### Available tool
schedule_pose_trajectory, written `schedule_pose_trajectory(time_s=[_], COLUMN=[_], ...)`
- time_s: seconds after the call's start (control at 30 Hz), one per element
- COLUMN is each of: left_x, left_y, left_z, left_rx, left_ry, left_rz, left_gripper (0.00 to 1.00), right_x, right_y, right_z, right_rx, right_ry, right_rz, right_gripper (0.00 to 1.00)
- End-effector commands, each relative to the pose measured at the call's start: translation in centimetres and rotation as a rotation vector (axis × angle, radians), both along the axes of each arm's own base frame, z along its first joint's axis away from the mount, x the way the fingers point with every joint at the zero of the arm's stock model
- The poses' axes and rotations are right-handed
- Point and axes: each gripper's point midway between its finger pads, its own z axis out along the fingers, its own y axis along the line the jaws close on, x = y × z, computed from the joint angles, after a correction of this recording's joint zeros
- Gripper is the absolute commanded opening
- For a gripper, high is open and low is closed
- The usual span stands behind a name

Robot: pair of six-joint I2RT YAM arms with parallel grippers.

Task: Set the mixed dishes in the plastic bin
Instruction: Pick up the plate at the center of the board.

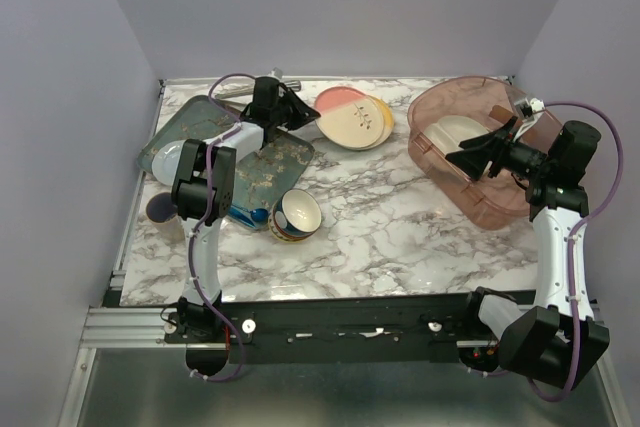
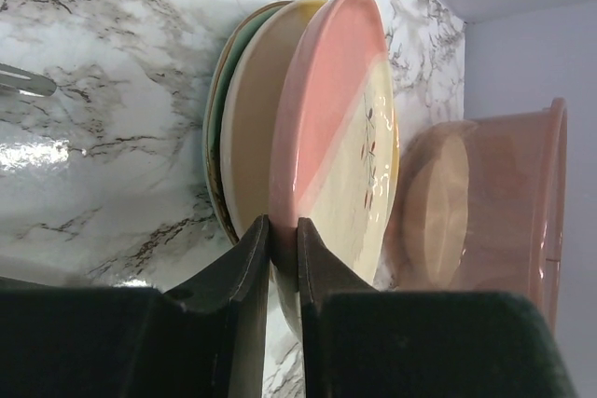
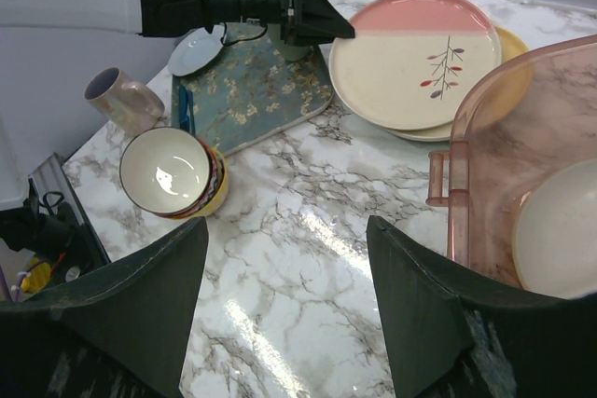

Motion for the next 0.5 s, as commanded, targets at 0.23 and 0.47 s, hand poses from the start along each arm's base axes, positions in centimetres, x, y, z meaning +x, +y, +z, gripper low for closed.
schedule_pose_trajectory(time_s=[0.23,0.47], left_x=[-1.1,-1.4], left_y=[-1.9,-2.1], left_z=[12.0,15.2], left_rx=[-0.284,-0.377], left_ry=[-0.204,-0.241], left_rz=[-0.100,-0.106], left_gripper=[0.00,0.00], right_x=[-0.4,-0.4], right_y=[0.4,0.4], right_z=[0.1,0.1], right_rx=[0.003,0.003], right_ry=[-0.007,-0.007], right_rz=[0.022,0.022], right_gripper=[0.77,0.77])
